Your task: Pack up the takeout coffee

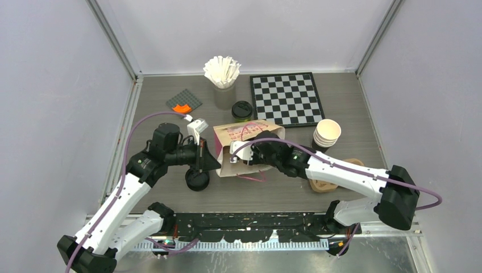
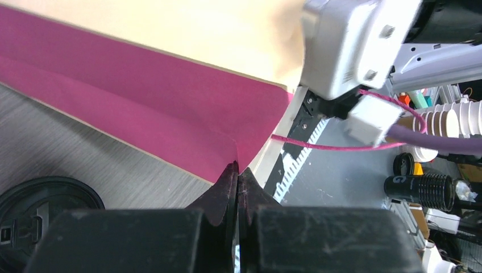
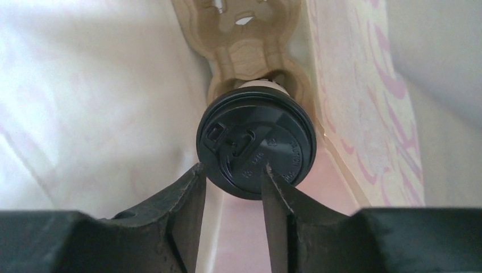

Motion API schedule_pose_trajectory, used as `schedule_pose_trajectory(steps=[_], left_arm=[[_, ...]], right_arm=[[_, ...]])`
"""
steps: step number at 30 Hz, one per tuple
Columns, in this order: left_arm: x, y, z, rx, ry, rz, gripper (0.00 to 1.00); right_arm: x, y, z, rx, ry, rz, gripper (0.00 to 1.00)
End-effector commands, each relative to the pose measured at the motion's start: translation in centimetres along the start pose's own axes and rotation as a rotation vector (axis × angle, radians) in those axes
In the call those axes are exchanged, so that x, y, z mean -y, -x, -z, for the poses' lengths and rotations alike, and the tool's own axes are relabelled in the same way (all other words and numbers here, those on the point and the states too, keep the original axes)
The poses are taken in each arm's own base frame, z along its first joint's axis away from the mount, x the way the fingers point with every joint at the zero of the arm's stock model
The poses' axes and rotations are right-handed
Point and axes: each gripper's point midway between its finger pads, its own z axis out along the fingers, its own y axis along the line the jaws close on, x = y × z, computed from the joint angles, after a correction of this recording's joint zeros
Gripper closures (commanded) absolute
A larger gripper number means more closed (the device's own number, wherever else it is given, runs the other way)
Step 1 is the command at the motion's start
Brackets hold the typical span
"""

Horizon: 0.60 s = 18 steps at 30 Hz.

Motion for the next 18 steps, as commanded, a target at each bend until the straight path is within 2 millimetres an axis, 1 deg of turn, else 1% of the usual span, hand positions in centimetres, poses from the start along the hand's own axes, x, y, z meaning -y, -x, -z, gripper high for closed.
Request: schedule_pose_trajectory(steps=[1,3,4,5,6,8,11,15,18], left_arm=[[1.1,1.3,0.8,0.016,0.001,0.028,1.0],[1.2,1.5,0.8,0.013,0.01,0.053,1.0],[1.3,1.6,0.9,0.013,0.013,0.064,1.0],[1.3,1.7,1.0,0.012,0.017,0.073,1.0],[1.4,1.8,1.0,0.01,0.02,0.089,1.0],[1.7,2.1,1.1,0.007,0.019,0.117,1.0],[2.4,2.7,1.2,0.009,0.004,0.15,1.0],[3.2,3.3,1.5,0.022,-0.006,0.188,1.0],[3.5,3.6,1.6,0.028,-0.008,0.242,1.0]], right_arm=[[1.8,1.3,3.6,0.024,0.015,-0.073,0.52],[1.6,1.4,5.0,0.017,0.052,-0.092,0.49],[1.2,1.1,5.7,-0.001,0.08,-0.096,0.48],[1.3,1.3,6.3,0.001,0.087,-0.101,0.47],[1.1,0.9,7.0,-0.021,0.103,-0.103,0.47],[1.1,0.9,8.2,-0.036,0.123,-0.116,0.47],[1.4,1.5,9.6,-0.027,0.146,-0.138,0.47],[1.4,2.3,10.9,-0.011,0.167,-0.172,0.47],[1.8,3.4,11.9,0.021,0.173,-0.228,0.46]])
